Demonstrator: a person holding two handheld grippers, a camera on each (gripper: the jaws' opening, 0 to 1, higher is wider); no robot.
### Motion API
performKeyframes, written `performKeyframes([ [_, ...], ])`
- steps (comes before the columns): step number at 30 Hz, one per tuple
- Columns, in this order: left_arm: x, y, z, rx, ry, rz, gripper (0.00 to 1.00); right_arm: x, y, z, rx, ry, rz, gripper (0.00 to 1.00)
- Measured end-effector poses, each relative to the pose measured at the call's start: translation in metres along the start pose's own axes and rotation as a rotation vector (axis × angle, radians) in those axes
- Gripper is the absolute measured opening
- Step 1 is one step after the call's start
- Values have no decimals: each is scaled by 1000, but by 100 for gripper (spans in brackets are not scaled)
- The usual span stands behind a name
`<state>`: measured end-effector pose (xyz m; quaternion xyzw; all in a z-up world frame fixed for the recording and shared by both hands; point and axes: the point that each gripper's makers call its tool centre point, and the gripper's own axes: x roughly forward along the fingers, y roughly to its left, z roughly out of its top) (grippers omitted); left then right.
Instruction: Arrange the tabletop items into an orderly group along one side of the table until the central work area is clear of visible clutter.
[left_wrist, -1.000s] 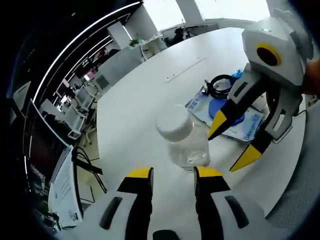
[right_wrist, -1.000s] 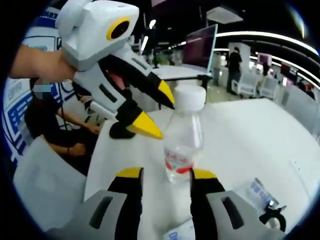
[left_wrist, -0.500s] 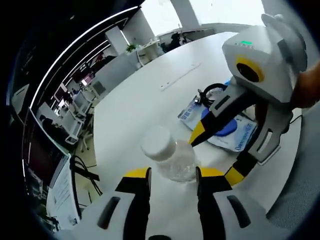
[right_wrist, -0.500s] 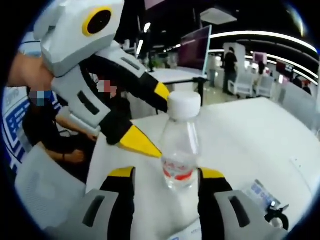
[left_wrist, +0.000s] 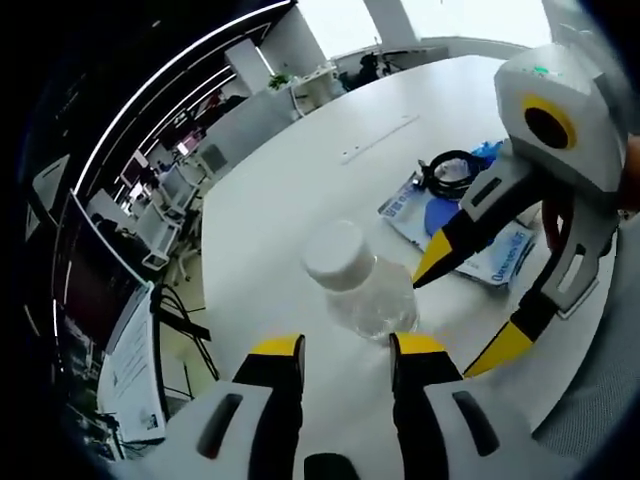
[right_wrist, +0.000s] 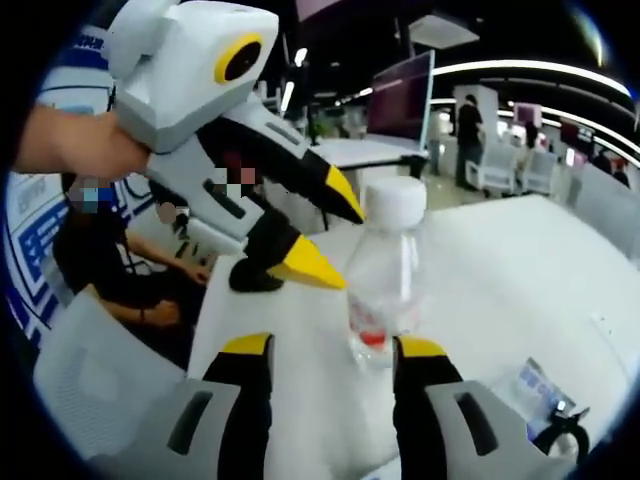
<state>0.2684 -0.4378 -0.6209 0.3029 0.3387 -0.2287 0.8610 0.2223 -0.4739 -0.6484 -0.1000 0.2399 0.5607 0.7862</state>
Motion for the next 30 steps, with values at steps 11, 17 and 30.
performKeyframes([
  [11,7,5,8,-6,9,24,31,-13,-3,0,14,-14,-17,43],
  [17,12,10,12,-36,12,55,30,-31,-9,-2,27,-32,-49,44],
  [30,10,15,16,-99,-7,74,33,-55,-28,3,29,-82,-168,72],
])
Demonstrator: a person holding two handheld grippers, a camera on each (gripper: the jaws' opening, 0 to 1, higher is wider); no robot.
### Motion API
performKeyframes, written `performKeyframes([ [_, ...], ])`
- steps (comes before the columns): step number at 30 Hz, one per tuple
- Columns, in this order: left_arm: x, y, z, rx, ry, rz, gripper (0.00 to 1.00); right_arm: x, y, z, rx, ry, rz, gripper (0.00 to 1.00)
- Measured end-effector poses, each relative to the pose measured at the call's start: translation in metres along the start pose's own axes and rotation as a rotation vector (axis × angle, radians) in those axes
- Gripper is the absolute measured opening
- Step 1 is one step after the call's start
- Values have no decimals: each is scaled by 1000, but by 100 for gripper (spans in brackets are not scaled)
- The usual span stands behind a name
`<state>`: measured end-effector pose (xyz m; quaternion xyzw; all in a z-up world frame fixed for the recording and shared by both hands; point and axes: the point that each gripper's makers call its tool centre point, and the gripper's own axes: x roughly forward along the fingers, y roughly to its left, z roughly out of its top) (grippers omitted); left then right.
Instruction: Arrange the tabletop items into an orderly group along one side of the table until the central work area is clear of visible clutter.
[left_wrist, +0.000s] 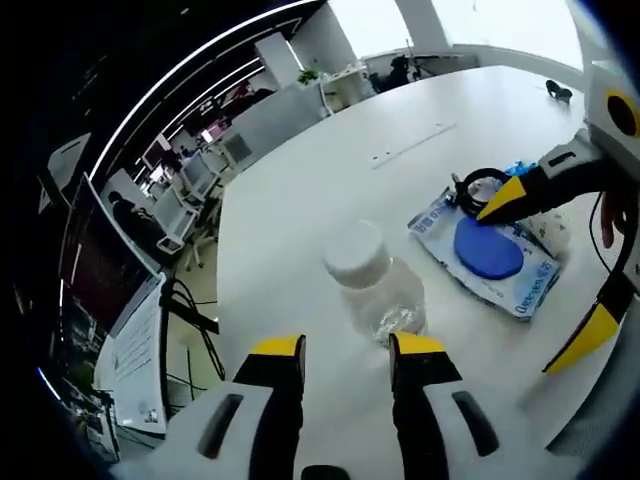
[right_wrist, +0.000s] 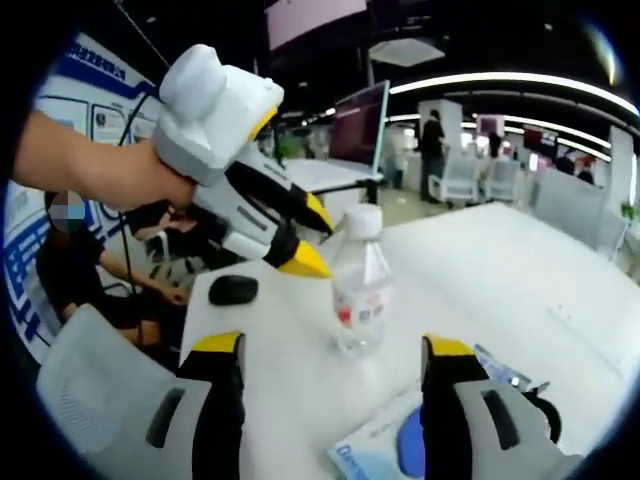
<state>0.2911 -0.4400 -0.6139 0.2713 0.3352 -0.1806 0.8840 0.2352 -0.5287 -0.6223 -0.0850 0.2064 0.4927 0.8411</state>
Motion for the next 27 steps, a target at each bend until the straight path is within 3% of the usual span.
performKeyframes([
  [5,-5,0,4,-28,-33,-11,37,-5,3,2,-12,-8,-18,82],
  [10,-10,-9,3,-43,-61,-29,49,-12,8,3,-28,-19,-36,90],
  [16,-13,-18,2,-41,-85,-43,56,-22,9,2,-33,-12,-61,99],
  [27,-15,-28,-5,-112,-99,-52,61,-47,9,-4,-22,0,-101,100],
])
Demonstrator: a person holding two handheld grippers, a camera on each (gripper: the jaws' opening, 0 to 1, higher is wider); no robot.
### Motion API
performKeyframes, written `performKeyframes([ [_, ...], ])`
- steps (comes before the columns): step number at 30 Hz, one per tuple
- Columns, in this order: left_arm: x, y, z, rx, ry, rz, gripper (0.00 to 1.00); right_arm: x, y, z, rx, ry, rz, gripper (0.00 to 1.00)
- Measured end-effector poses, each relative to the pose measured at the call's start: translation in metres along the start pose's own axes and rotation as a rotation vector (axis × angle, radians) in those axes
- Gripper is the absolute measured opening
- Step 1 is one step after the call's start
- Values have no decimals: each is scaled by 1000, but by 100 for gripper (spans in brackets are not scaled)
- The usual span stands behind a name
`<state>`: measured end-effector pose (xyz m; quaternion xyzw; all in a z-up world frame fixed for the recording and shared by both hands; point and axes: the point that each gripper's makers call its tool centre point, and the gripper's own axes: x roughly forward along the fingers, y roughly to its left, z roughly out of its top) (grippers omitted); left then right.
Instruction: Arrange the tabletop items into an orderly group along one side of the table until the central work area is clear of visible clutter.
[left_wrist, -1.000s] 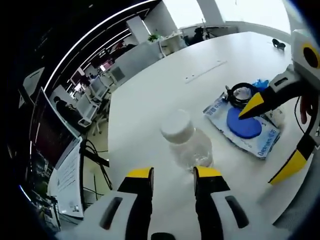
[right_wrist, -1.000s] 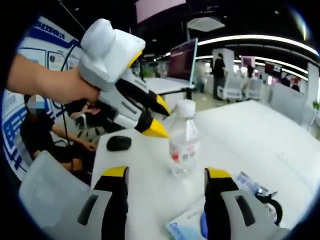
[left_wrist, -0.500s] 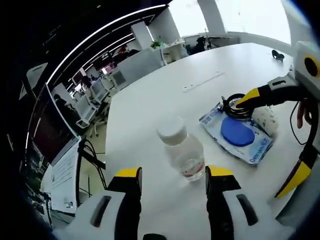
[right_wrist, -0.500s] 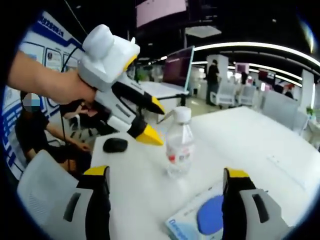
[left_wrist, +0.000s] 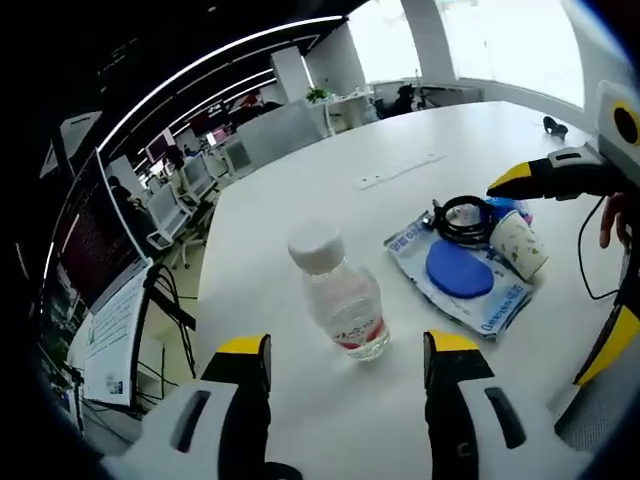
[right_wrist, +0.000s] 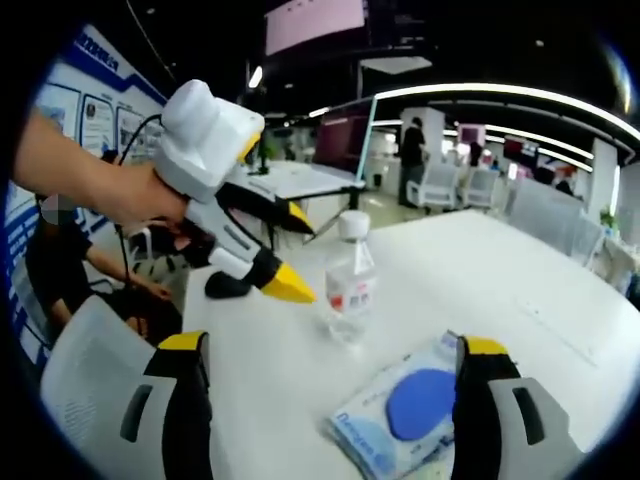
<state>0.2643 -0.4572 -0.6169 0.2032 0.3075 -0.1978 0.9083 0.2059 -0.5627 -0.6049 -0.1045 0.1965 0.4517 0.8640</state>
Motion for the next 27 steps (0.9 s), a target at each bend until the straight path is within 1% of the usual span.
performKeyframes([
  [3,-1,2,4,-37,-25,0,62,-9,-1,0,-2,3,-8,100],
  [5,-1,3,8,-77,-48,5,63,-18,-3,1,-6,-2,-16,100],
  [8,-2,6,10,-123,-58,20,68,-28,-6,2,-8,-8,-27,100],
  [9,-1,6,13,-154,-78,24,70,-31,-7,2,-6,-10,-31,100],
  [11,-1,5,14,-186,-94,27,72,-40,-9,4,5,-27,-42,100],
  [14,3,4,12,-193,-95,34,75,-50,-12,1,15,-34,-59,100],
  [18,6,3,10,-181,-85,38,76,-59,-17,0,22,-44,-78,100],
  [22,11,5,15,-196,-92,41,76,-68,-20,-1,25,-51,-95,100],
  [25,13,3,19,-205,-97,43,76,-76,-21,-4,3,-44,-102,100],
  [27,14,2,21,-212,-103,48,76,-80,-21,-4,-2,-56,-97,100],
])
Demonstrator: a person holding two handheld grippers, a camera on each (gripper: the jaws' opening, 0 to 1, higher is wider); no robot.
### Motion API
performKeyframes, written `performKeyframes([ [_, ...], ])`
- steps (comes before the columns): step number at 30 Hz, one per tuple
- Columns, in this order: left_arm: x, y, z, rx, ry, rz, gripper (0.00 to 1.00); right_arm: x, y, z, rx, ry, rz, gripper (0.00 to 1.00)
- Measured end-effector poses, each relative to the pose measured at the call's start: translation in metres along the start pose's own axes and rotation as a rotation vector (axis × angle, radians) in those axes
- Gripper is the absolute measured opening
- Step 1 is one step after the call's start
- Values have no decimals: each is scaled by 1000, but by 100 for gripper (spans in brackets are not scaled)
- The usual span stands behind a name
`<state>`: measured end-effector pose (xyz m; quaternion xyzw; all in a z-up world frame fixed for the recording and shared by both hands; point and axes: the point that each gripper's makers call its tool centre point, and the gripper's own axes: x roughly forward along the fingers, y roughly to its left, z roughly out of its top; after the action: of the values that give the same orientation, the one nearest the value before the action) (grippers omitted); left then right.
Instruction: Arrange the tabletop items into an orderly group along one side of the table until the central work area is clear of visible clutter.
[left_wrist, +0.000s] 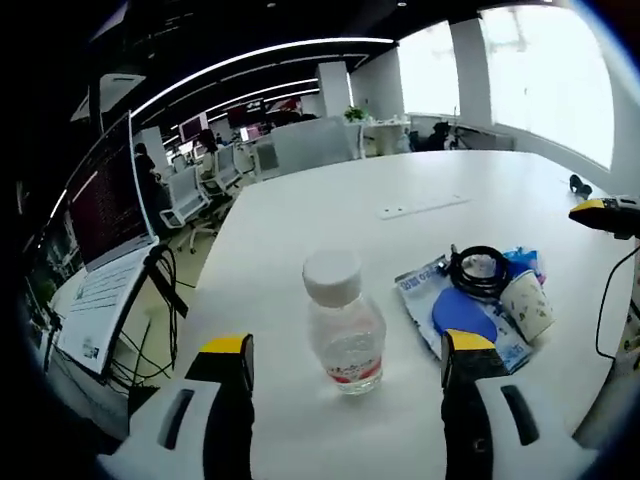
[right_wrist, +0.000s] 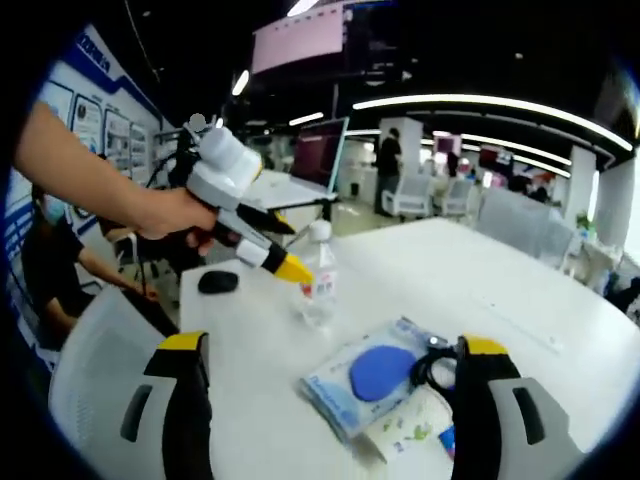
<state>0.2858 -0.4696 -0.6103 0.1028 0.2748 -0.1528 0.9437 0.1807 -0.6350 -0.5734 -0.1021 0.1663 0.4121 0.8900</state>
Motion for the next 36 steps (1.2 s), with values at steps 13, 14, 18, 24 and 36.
performKeyframes([
  [13,17,-12,-9,17,2,3,73,-27,-8,-7,16,-19,-37,100],
  [14,19,-12,-10,19,3,3,73,-28,-9,-9,21,-19,-41,100],
  [18,22,-12,-12,29,7,5,70,-32,-10,-15,46,-16,-57,100],
  [24,26,-9,-10,14,-10,22,66,-35,-12,-21,54,-1,-77,100],
  [36,37,-6,-15,30,-38,58,52,-41,-18,-43,121,30,-118,100],
])
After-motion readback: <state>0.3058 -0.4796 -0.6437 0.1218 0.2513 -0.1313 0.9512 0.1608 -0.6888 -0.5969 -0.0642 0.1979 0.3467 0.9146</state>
